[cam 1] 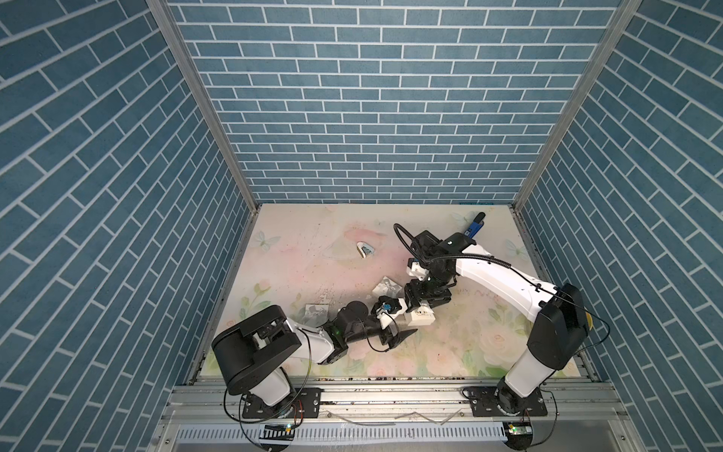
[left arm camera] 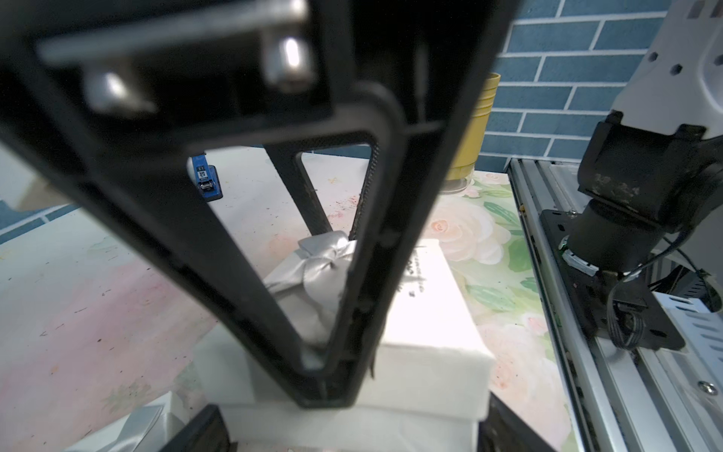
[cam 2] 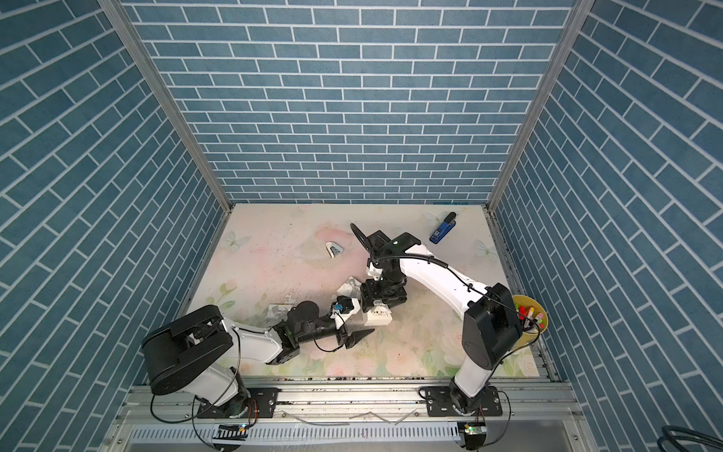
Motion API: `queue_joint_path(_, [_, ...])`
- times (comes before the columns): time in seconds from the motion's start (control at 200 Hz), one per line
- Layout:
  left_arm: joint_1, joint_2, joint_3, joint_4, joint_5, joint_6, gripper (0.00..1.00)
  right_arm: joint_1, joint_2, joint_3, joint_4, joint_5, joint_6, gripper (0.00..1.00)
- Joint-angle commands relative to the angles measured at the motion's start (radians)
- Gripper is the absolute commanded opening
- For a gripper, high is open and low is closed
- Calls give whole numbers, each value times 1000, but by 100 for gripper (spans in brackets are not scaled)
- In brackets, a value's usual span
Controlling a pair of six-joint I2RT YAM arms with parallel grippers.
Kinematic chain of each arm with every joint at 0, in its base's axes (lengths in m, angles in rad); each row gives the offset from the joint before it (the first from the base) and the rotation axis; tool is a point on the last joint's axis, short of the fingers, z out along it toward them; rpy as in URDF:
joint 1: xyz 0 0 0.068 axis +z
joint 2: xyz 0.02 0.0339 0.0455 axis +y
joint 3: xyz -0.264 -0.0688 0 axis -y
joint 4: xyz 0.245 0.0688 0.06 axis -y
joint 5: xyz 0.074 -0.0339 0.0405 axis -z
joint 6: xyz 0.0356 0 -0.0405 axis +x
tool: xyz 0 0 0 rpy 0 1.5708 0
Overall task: Take the necklace out of the lift-off lid jewelry box
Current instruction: Open the lid on the jewelry box.
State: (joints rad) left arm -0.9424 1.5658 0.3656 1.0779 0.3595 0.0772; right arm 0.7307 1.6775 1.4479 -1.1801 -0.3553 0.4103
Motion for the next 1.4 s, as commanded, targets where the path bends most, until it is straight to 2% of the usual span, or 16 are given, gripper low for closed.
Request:
queue_joint_path(0.0, [7, 6, 18, 46, 41, -35, 89, -3, -41, 4, -15, -17, -39, 75])
queue_joint_path(0.17, [20, 4, 19, 61, 66, -62, 87, -3, -45, -1, -10, -23, -51, 75])
queue_joint_path(0.445, [39, 3, 18, 57, 91, -76, 69, -4, -51, -3, -6, -40, -54, 75])
queue_joint_path(0.605, [41, -10, 14, 51, 81, -75, 63, -4, -63, -8, 2, -42, -41, 87])
queue_joint_path(0.92, [41, -52, -13, 73, 14, -63, 62, -2, -108, -78, 74, -46, 27, 90])
queue_joint_path(1.235, [42, -90, -26, 41, -11, -45, 61, -3, -122, -95, 119, -74, 55, 78])
queue_joint_path(1.395, [42, -101, -36, 25, -20, -40, 61, -3, -125, -84, 105, -65, 52, 77])
